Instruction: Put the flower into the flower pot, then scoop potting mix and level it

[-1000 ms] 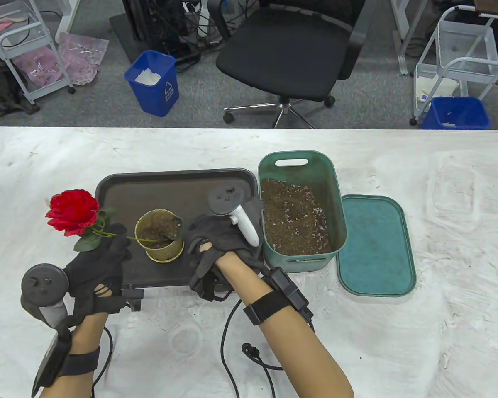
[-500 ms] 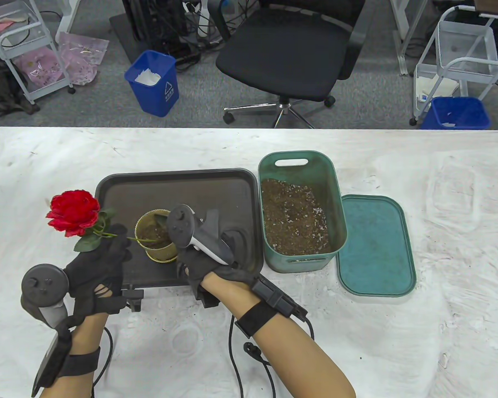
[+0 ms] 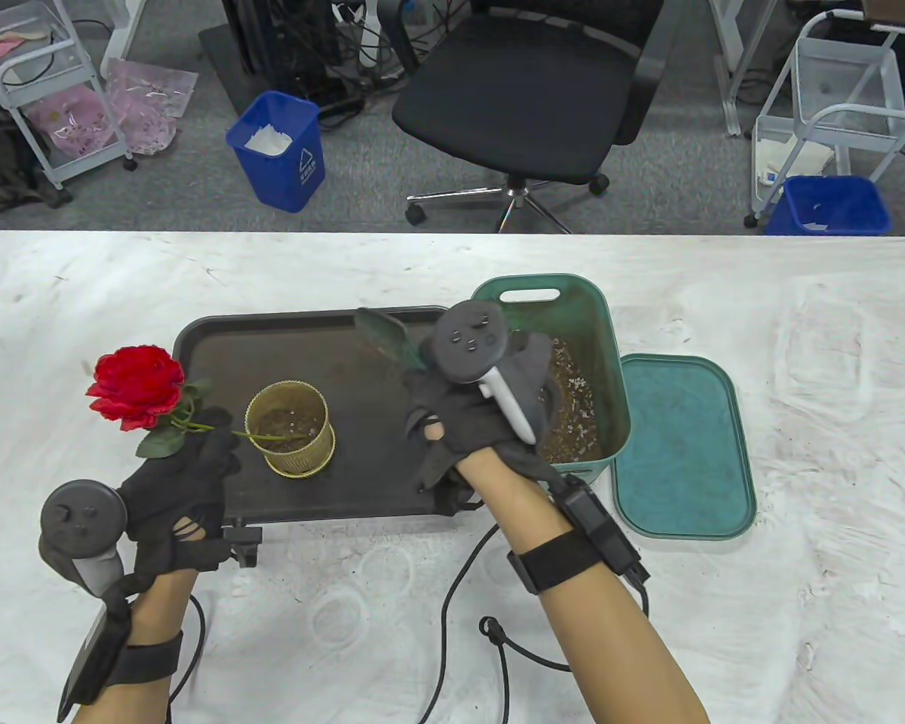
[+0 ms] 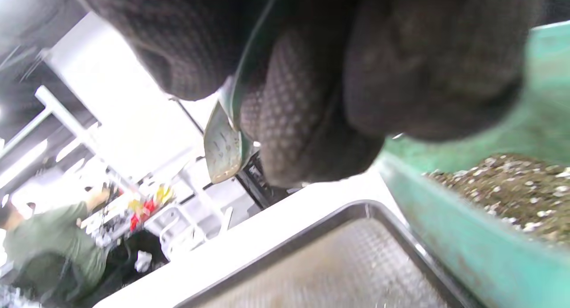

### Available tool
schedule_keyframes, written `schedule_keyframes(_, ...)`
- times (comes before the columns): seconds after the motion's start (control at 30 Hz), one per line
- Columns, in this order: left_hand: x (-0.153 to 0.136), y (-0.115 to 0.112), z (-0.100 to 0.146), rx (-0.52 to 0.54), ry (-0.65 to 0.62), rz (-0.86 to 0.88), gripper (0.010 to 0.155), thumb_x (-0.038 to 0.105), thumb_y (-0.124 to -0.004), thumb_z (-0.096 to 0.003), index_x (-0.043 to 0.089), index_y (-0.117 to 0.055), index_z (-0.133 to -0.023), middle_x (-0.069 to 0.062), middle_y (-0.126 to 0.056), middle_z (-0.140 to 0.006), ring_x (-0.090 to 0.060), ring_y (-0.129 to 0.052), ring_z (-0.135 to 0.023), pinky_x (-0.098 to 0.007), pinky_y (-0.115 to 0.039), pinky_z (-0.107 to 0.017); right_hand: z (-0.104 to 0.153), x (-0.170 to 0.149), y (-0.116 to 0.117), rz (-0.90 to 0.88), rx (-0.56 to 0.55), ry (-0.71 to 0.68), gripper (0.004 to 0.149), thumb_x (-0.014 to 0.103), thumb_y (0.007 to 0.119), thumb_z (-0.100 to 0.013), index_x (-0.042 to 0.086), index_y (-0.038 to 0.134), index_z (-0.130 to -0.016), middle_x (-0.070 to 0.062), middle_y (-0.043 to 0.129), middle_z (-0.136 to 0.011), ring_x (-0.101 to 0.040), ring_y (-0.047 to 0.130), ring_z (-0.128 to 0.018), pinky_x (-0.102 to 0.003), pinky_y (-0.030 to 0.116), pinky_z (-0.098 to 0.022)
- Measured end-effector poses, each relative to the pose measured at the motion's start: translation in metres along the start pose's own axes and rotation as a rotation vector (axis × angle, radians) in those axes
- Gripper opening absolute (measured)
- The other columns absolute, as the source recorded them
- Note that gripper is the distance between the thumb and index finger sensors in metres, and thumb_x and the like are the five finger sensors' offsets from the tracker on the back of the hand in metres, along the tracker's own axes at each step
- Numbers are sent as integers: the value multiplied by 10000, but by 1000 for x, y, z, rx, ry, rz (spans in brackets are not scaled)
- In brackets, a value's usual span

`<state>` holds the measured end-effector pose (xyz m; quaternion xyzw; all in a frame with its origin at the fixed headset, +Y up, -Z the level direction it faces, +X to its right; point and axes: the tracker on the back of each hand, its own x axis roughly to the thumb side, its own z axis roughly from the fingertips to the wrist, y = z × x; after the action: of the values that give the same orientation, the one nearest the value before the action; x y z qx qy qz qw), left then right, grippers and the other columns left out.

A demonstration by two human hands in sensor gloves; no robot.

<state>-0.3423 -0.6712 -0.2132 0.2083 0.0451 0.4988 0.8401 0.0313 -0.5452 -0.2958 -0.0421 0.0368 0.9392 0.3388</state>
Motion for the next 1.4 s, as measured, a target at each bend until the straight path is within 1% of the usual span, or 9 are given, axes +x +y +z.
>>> schedule_keyframes(0.13, 0, 0, 0, 1, -2, -2, 427, 425, -907, -410, 214, -946, -780, -20, -1026, -670, -173, -1129, -347, -375, -948, -354, -9, -35, -29, -102, -25, 131, 535, 308, 833, -392, 44, 757, -850, -174, 985, -609, -289, 1077, -265, -367, 951, -120)
schedule_keyframes(0.23, 0, 0, 0, 0, -4, -4, 427, 424, -907, -410, 214, -946, -779, -23, -1026, -670, -172, -1130, -346, -374, -948, -355, -19, -62, -38, -27, -36, 248, 536, 310, 828, -397, 33, 759, -850, -182, 988, -603, -289, 1080, -248, -359, 954, -109)
schedule_keyframes(0.3, 0, 0, 0, 1, -6, -8, 427, 426, -907, -409, 215, -946, -779, -21, -1027, -668, -172, -1130, -347, -375, -949, -354, -27, -76, -41, 99, -18, 313, 537, 316, 825, -401, 28, 763, -851, -181, 995, -588, -280, 1083, -231, -348, 955, -93)
schedule_keyframes(0.5, 0, 1, 0, 7, -3, -12, 426, 425, -907, -410, 214, -947, -778, -22, -1027, -668, -173, -1130, -345, -375, -948, -352, -45, -101, -33, 406, 123, 459, 531, 332, 826, -409, 15, 795, -834, -172, 1020, -521, -247, 1077, -151, -306, 941, -28)
schedule_keyframes(0.67, 0, 1, 0, 9, -1, -13, 427, 424, -908, -410, 213, -947, -778, -21, -1027, -668, -173, -1130, -345, -375, -949, -353, -56, -109, -16, 546, 272, 556, 525, 333, 815, -419, 3, 805, -827, -173, 1023, -498, -236, 1067, -123, -294, 927, -7)
schedule_keyframes(0.77, 0, 1, -1, 9, -4, -16, 427, 424, -908, -409, 213, -947, -778, -24, -1028, -668, -172, -1131, -344, -376, -948, -354, -60, -111, -8, 601, 311, 558, 518, 333, 810, -419, 10, 811, -825, -170, 1023, -487, -233, 1057, -112, -294, 916, -1)
schedule_keyframes(0.97, 0, 1, -1, 11, -3, -16, 427, 424, -908, -410, 213, -947, -779, -22, -1027, -668, -173, -1130, -346, -375, -949, -355, -68, -122, -7, 421, 337, 543, 518, 329, 797, -416, 15, 806, -827, -163, 1019, -502, -241, 1059, -132, -303, 920, -19)
schedule_keyframes(1.07, 0, 1, -1, 10, -1, -14, 427, 424, -907, -410, 213, -947, -778, -18, -1027, -668, -173, -1130, -346, -375, -949, -355, -68, -127, -6, 242, 396, 526, 518, 326, 789, -419, 13, 802, -830, -165, 1017, -506, -244, 1060, -137, -304, 921, -22)
schedule_keyframes(1.4, 0, 2, -1, 14, -5, -22, 426, 423, -909, -409, 211, -949, -777, -22, -1028, -668, -174, -1130, -345, -375, -949, -353, -77, -138, 2, -20, 398, 526, 530, 326, 779, -417, 3, 779, -837, -159, 1009, -525, -238, 1065, -155, -300, 929, -34)
